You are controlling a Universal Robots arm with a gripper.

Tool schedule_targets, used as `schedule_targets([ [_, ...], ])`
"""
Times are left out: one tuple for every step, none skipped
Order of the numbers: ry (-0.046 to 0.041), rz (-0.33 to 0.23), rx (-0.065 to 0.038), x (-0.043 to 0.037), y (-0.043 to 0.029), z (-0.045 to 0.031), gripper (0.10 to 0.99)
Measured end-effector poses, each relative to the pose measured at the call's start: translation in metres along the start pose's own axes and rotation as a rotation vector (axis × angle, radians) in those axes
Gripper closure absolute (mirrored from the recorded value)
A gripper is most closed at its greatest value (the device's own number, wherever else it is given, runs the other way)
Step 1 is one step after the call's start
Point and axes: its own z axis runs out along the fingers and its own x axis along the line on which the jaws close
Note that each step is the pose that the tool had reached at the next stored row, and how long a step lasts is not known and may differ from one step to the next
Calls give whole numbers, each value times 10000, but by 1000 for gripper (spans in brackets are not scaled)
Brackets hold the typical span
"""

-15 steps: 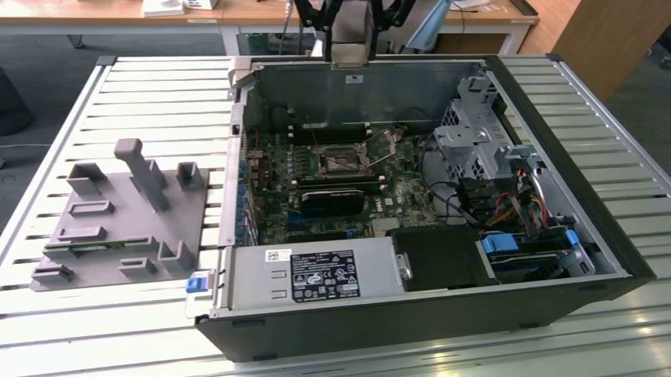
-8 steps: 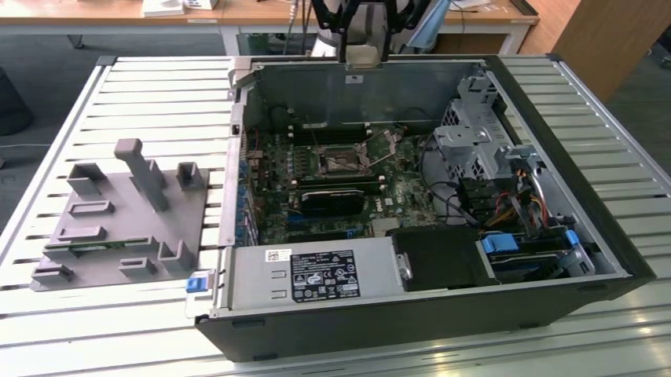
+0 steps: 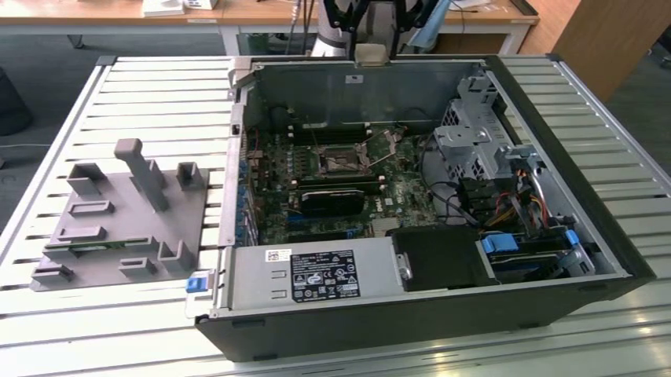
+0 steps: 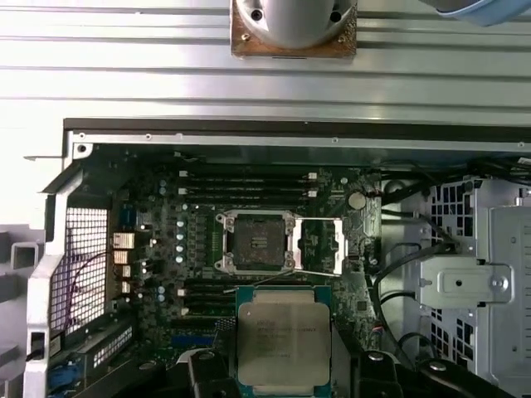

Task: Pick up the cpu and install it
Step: 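Pick up the cpu and move it towards the insertion slot, then place the cpu into insertion slot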

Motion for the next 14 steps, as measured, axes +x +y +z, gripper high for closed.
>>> schedule_targets([
  [1, -1, 2, -22, 15, 5, 545],
  [7, 0, 11, -41, 31, 8, 545],
  [11, -1, 20, -54, 41, 9, 545],
  [11, 0, 21, -55, 41, 10, 545],
  [10, 0, 26, -55, 41, 9, 545],
  [9, 0, 28, -55, 41, 10, 545],
  [9, 8, 32, -55, 41, 10, 545],
  [8, 31, 35, -55, 41, 10, 545],
  [5, 79, 39, -55, 41, 10, 545],
  [1, 153, 40, -55, 41, 10, 545],
  [-4, 232, 40, -56, 41, 11, 545],
  [-10, 326, 41, -55, 41, 12, 545],
  [-17, 443, 43, -55, 41, 14, 545],
  [-25, 589, 44, -56, 41, 14, 545],
])
